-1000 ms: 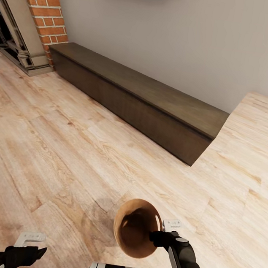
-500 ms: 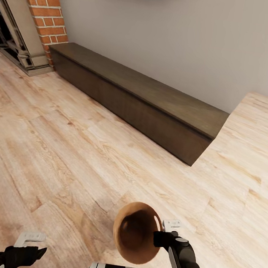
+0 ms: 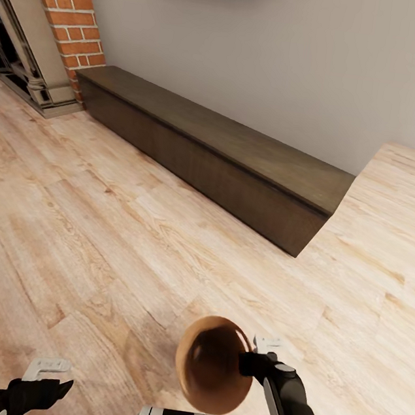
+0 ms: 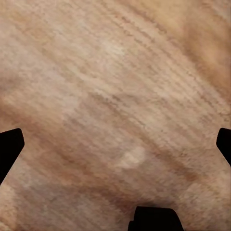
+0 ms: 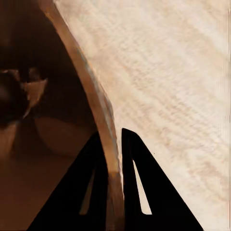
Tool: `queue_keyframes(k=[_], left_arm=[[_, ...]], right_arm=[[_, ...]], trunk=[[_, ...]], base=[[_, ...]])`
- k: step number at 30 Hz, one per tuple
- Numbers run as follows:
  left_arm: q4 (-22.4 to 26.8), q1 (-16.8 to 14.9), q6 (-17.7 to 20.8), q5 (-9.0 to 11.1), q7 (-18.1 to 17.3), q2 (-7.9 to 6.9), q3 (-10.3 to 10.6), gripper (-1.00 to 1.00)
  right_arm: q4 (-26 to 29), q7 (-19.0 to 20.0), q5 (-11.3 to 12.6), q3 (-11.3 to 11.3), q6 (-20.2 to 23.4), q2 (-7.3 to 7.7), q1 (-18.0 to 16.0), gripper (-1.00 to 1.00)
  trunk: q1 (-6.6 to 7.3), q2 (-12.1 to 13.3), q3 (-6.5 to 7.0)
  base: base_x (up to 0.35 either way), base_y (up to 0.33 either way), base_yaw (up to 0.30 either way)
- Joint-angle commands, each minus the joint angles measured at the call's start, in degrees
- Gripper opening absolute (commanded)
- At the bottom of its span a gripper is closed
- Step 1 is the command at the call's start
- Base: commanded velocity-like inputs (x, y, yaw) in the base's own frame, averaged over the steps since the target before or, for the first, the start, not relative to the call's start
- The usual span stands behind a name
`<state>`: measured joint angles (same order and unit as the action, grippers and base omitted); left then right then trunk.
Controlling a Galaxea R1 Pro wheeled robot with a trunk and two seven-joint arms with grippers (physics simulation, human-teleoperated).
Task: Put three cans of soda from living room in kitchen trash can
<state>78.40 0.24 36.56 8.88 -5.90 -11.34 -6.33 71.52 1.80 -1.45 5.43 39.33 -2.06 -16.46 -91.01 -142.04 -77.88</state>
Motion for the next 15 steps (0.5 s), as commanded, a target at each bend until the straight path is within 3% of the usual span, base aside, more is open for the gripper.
queue_keyframes(k=[1, 2, 3, 9, 12, 15], left_arm=[[0.0, 0.0, 0.0, 0.0, 0.0, 0.00, 0.0, 1.00], [0.0, 0.0, 0.0, 0.0, 0.0, 0.00, 0.0, 1.00], [0.0, 0.0, 0.0, 0.0, 0.0, 0.08, 0.0, 1.00], [0.0, 0.0, 0.0, 0.0, 0.0, 0.03, 0.0, 1.00], [0.0, 0.0, 0.0, 0.0, 0.0, 0.06, 0.0, 1.00], [0.0, 0.0, 0.0, 0.0, 0.0, 0.08, 0.0, 1.00]], right_arm=[[0.9, -0.1, -0.2, 0.0, 0.2, 0.01, 0.0, -1.00], [2.4, 0.0, -0.2, -0.1, 0.6, 0.05, 0.0, -1.00], [14.4, 6.4, 1.8, -8.3, 9.6, 0.91, 0.0, -1.00], [16.0, 7.4, 1.8, -9.5, 11.2, 2.37, -0.6, -1.00], [16.5, 9.9, 1.9, -11.7, 13.6, 2.80, -1.9, -1.00], [16.9, 11.0, 1.9, -12.4, 14.4, 3.56, -2.6, -1.00]], trunk=[[0.00, 0.0, 0.00], [0.00, 0.0, 0.00], [0.00, 0.0, 0.00], [0.00, 0.0, 0.00], [0.00, 0.0, 0.00], [0.00, 0.0, 0.00]], base=[[0.000, 0.000, 0.000], [0.000, 0.000, 0.000], [0.000, 0.000, 0.000], [0.000, 0.000, 0.000], [0.000, 0.000, 0.000], [0.000, 0.000, 0.000]])
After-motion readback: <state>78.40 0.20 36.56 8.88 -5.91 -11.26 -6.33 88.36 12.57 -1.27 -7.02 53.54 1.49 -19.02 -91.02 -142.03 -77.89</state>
